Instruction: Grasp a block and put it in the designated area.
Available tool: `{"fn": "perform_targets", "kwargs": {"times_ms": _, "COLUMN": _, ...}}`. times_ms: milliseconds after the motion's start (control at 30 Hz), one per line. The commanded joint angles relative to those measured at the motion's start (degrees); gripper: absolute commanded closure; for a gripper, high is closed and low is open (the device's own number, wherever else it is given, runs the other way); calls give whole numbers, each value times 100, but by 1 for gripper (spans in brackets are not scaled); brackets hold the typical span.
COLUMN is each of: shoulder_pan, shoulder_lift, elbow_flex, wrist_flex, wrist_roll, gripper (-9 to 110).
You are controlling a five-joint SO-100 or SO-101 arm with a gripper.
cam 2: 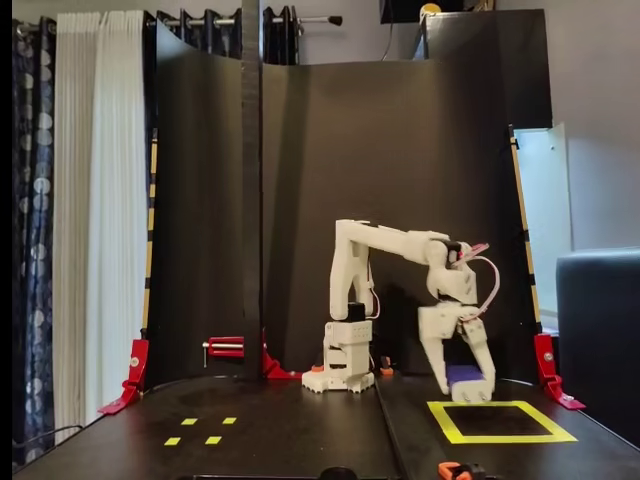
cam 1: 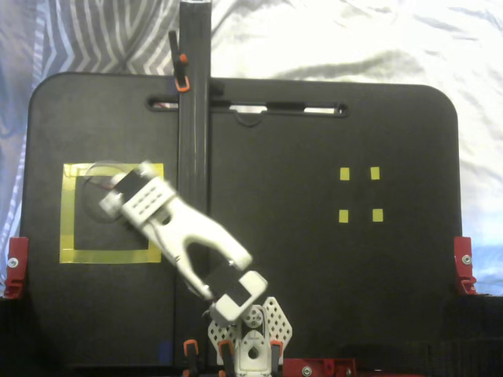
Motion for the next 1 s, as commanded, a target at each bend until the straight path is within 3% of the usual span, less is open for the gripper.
{"fn": "perform_targets", "kwargs": {"times_ms": 0, "shoulder_pan": -88, "shoulder_lift": -79, "elbow_flex": -352, "wrist_flex": -114, "wrist_roll": 88, "gripper": 81}}
{"fn": "perform_targets", "kwargs": {"times_ms": 967, "shoulder_pan": -316, "shoulder_lift": -1459, "elbow_flex": -571, "wrist_flex": -422, "wrist_roll": 149, "gripper": 81}}
